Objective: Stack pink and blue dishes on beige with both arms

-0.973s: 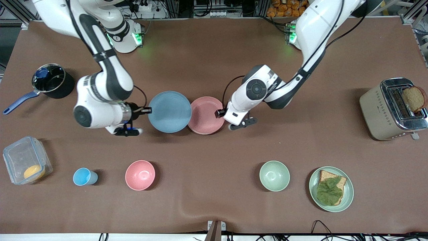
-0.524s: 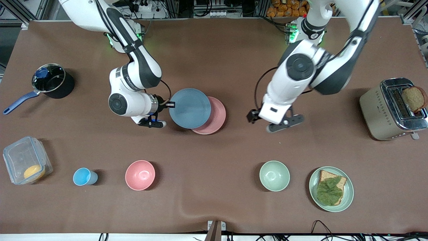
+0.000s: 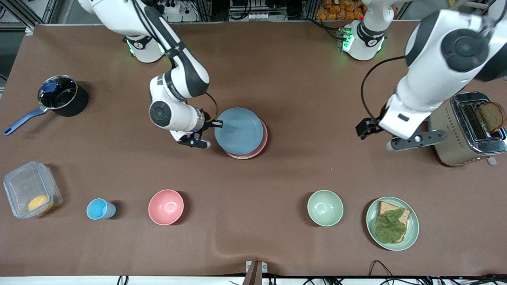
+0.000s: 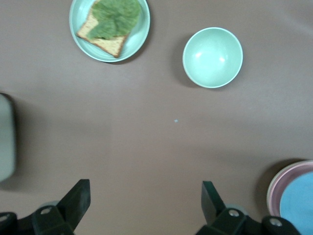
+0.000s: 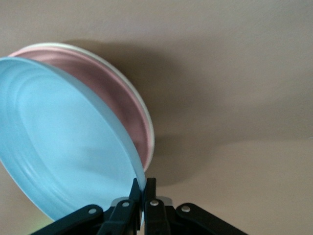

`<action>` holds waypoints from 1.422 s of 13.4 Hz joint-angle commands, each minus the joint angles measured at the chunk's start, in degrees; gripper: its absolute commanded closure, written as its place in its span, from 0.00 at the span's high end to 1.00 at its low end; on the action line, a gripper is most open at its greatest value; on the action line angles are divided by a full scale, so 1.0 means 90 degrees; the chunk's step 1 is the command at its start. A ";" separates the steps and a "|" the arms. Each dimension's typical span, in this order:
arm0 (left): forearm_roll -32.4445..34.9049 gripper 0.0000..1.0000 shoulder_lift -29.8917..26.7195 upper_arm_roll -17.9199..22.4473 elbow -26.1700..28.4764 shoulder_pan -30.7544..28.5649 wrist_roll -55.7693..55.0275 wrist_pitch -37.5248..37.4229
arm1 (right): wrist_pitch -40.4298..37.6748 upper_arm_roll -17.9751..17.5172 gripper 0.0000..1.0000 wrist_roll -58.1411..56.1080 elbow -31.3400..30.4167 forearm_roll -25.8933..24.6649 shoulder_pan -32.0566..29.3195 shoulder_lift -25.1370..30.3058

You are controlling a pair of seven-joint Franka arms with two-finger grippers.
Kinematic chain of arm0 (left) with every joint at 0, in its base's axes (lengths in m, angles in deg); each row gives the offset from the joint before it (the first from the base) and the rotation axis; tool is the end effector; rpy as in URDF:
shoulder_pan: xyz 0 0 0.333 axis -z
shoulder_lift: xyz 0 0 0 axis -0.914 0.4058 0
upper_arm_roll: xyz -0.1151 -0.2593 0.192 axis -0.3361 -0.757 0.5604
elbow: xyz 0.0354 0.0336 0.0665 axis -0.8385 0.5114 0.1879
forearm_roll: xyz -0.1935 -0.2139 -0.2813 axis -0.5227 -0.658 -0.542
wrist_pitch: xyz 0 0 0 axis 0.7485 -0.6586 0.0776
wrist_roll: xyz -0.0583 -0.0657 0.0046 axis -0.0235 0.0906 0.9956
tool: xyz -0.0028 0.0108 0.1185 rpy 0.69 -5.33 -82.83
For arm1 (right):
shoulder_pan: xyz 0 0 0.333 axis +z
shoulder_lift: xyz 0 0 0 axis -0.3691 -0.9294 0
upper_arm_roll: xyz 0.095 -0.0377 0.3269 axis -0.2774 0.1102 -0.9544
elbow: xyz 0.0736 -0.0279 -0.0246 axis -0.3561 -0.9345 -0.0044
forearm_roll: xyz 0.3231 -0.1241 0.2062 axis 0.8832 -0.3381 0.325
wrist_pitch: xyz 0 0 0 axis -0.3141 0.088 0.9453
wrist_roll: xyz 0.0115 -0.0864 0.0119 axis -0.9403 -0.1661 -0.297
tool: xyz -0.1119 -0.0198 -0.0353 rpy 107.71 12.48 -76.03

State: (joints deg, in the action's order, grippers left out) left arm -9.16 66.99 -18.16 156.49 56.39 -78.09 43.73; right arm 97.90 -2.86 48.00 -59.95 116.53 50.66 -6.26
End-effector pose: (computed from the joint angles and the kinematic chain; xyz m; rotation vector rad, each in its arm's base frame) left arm 0.6003 -0.1890 0.5656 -3.0851 -0.1910 -0.0409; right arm 0.5043 0.3453 0.2521 -2.8307 0.3332 0.4922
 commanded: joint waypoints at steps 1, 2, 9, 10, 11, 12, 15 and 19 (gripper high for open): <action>-0.0233 1.00 -0.0467 0.0385 -0.0163 0.0067 0.0874 -0.0445 | 0.0118 0.0059 0.00 0.0342 0.0154 0.0162 0.0224 -0.0178; -0.0428 1.00 -0.0613 0.0708 -0.0163 0.0261 0.1245 -0.0542 | 0.0147 0.0059 0.00 0.0372 0.0154 0.0162 0.0273 -0.0178; -0.0888 1.00 -0.1015 0.2497 -0.0182 0.1181 0.2313 -0.1168 | 0.0040 0.0089 1.00 0.0255 0.0242 0.0045 0.0167 -0.0130; -0.0927 1.00 -0.1054 0.2575 -0.0172 0.1172 0.2362 -0.1284 | -0.0105 0.0118 1.00 0.0264 0.0271 0.0045 0.0108 -0.0052; -0.0947 1.00 -0.1064 0.2595 -0.0172 0.1171 0.2372 -0.1363 | -0.0377 0.0147 1.00 0.0255 0.0387 0.0035 -0.0018 0.0055; -0.0947 1.00 -0.1064 0.2596 -0.0172 0.1171 0.2372 -0.1373 | -0.0718 0.0234 1.00 0.0235 0.0504 -0.0013 -0.0222 0.0163; -0.0947 1.00 -0.1113 0.2635 -0.0172 0.1171 0.2392 -0.1431 | -0.1598 0.0333 1.00 -0.0037 0.0934 -0.0801 -0.0847 0.0514; -0.0976 1.00 -0.1201 0.2742 -0.0172 0.1181 0.2576 -0.1471 | -0.2420 0.0333 1.00 -0.1557 0.1297 -0.1468 -0.2048 0.0807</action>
State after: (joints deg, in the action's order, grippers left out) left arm -16.40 57.38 5.02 154.65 66.32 -57.43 31.40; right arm 78.19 1.05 39.35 -48.48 105.31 36.56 -0.91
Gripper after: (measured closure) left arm 0.000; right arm 0.000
